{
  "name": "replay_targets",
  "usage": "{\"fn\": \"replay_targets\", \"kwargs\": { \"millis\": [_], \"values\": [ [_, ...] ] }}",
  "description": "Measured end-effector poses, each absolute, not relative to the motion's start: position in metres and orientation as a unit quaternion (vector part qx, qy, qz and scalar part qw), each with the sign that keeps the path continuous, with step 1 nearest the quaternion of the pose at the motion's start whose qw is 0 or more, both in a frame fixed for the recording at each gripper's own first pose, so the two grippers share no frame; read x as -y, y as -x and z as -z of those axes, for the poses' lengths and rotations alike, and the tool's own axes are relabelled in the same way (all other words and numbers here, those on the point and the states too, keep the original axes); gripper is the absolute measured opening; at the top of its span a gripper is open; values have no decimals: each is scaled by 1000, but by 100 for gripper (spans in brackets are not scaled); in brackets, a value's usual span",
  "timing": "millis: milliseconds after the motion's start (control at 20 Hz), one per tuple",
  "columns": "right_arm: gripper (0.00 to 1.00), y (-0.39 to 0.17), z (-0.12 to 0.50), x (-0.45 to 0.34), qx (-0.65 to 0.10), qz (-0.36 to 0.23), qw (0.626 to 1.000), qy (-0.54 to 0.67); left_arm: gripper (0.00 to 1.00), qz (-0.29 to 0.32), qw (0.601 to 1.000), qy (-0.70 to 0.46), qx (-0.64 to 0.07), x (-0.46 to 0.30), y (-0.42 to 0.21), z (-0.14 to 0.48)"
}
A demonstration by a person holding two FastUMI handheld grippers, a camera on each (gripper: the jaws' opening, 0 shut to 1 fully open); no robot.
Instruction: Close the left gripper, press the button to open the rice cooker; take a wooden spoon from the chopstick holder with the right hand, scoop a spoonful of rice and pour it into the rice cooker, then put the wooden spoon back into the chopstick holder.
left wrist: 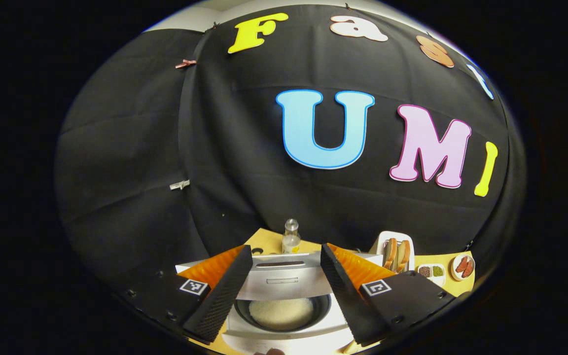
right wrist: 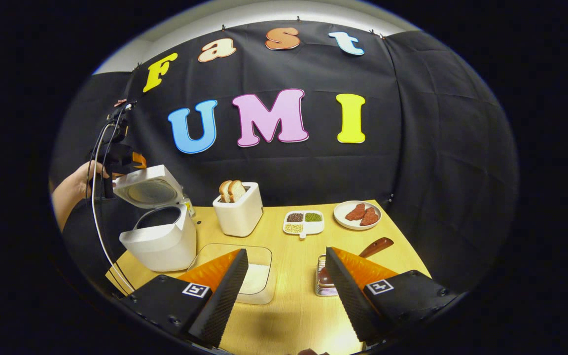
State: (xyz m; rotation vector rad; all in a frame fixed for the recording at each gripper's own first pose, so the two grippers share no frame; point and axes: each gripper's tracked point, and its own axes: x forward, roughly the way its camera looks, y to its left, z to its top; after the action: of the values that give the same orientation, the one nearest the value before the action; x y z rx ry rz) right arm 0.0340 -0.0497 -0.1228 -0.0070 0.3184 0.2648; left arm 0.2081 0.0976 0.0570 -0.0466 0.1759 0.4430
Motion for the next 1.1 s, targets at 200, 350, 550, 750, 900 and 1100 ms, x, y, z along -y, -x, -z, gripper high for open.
{"fn": "replay_targets", "kwargs": {
  "millis": [200, 350, 550, 750, 900, 1100],
  "values": [
    [99, -36, 129, 55, -161, -146, 976, 13, 98, -226, 967, 25, -114, -87, -198, -20],
    [99, -36, 132, 62, -167, -145, 975, 12, 98, -230, 963, 37, -137, -87, -195, 14],
    [99, -37, 135, 74, -170, -132, 977, 12, 99, -236, 959, 27, -152, -82, -192, 52],
    [99, -37, 133, 83, -166, -121, 978, 17, 99, -237, 955, 36, -173, -79, -190, 86],
    [98, -38, 134, 86, -164, -114, 980, 21, 99, -237, 953, 33, -188, -78, -190, 106],
    [99, -36, 135, 83, -165, -110, 980, 21, 99, -230, 955, 19, -185, -78, -192, 110]
  ]
}}
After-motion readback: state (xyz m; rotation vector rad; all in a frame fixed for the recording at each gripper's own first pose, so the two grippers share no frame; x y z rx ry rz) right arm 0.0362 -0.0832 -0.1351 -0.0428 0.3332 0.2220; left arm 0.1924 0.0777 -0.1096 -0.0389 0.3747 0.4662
